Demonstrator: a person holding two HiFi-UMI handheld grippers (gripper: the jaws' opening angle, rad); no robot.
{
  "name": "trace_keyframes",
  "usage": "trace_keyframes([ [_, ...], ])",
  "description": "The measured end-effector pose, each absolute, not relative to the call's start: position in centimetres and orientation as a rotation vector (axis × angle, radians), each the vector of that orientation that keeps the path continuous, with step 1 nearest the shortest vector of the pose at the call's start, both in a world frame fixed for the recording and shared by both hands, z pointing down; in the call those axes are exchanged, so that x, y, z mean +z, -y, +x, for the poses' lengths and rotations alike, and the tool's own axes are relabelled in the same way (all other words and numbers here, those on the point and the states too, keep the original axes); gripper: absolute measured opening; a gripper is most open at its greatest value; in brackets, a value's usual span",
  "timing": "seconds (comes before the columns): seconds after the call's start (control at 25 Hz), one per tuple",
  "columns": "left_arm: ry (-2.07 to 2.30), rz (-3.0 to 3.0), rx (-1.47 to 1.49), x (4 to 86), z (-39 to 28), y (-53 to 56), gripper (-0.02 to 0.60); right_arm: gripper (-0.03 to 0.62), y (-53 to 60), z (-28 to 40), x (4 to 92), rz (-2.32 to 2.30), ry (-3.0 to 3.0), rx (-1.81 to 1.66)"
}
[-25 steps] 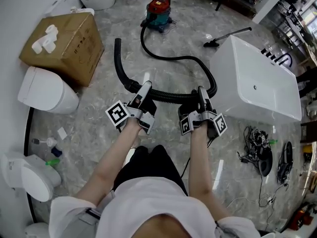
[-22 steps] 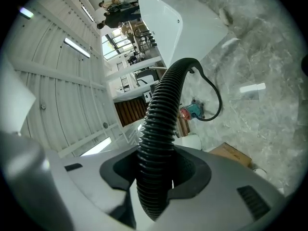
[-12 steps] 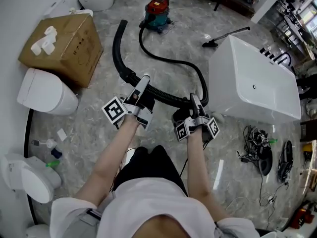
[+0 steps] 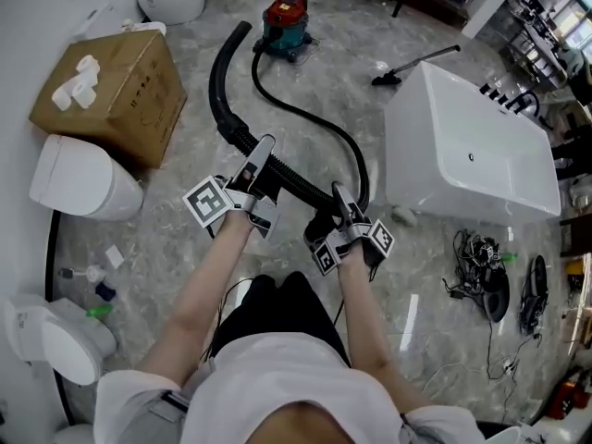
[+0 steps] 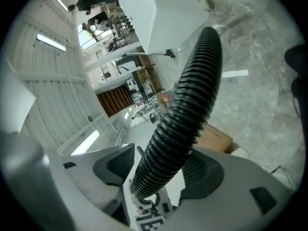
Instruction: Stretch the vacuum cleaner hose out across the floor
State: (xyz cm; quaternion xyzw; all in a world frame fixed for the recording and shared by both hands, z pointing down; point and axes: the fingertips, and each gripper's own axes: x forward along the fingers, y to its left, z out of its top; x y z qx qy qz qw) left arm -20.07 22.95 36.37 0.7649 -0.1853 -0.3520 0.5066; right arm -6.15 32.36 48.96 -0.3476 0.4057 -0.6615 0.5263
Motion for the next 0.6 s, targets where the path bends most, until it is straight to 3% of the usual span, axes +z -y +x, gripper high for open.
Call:
trace_keyframes([
  [0.24, 0.473, 1.952, -0.794, 35.5, -20.0, -22.6, 0.155, 0.365, -33.1, -9.9, 49.3, -0.829, -1.235, -1.724],
  [0.6, 0.488, 2.199, -0.608, 34.4, -20.4, -21.1, 0.155, 0.371, -35.4, -14.3, 47.8, -0.623, -1.675, -1.785],
])
